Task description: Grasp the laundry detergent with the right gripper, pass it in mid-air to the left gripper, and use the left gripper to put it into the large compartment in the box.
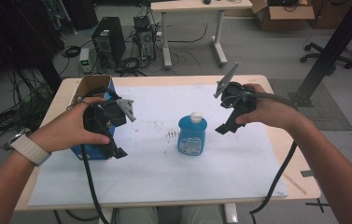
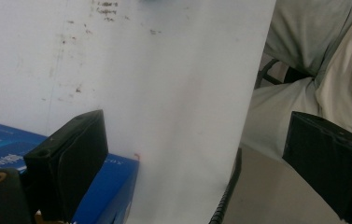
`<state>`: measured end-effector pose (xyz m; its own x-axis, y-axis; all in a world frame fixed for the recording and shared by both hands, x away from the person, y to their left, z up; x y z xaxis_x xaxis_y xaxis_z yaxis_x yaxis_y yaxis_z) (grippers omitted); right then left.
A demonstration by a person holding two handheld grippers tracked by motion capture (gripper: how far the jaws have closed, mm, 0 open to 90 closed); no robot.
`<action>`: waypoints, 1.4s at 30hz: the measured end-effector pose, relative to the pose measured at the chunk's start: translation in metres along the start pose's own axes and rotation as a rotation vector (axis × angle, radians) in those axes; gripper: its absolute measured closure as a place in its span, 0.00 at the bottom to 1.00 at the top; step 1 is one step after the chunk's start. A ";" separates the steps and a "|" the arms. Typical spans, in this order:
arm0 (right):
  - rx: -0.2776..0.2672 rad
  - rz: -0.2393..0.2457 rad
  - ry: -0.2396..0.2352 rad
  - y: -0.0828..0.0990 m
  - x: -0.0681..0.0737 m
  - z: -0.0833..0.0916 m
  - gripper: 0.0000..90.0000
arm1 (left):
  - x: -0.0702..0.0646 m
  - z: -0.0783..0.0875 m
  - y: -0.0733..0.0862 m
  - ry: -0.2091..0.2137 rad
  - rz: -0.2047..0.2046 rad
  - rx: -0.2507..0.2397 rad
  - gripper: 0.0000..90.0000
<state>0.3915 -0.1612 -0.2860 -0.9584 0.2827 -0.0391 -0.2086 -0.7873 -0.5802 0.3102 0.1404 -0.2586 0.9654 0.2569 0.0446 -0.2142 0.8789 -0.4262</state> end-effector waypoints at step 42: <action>-0.094 -0.037 -0.034 0.025 0.000 -0.031 0.05 | 0.003 -0.004 0.002 0.000 0.008 -0.001 0.08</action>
<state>0.3922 -0.1640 -0.3259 -0.9567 0.2908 0.0108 -0.2266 -0.7209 -0.6549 0.3129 0.1411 -0.2626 0.9637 0.2637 0.0415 -0.2215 0.8766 -0.4272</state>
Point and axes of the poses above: each handheld gripper's, and its own axes: z roughly backward along the jaws, y roughly out of its underside, x roughly to its left, the point moved 5 cm from there along -z, roughly forward along the jaws, and after that the axes turned 12 degrees about -x, right-handed, at the moved point
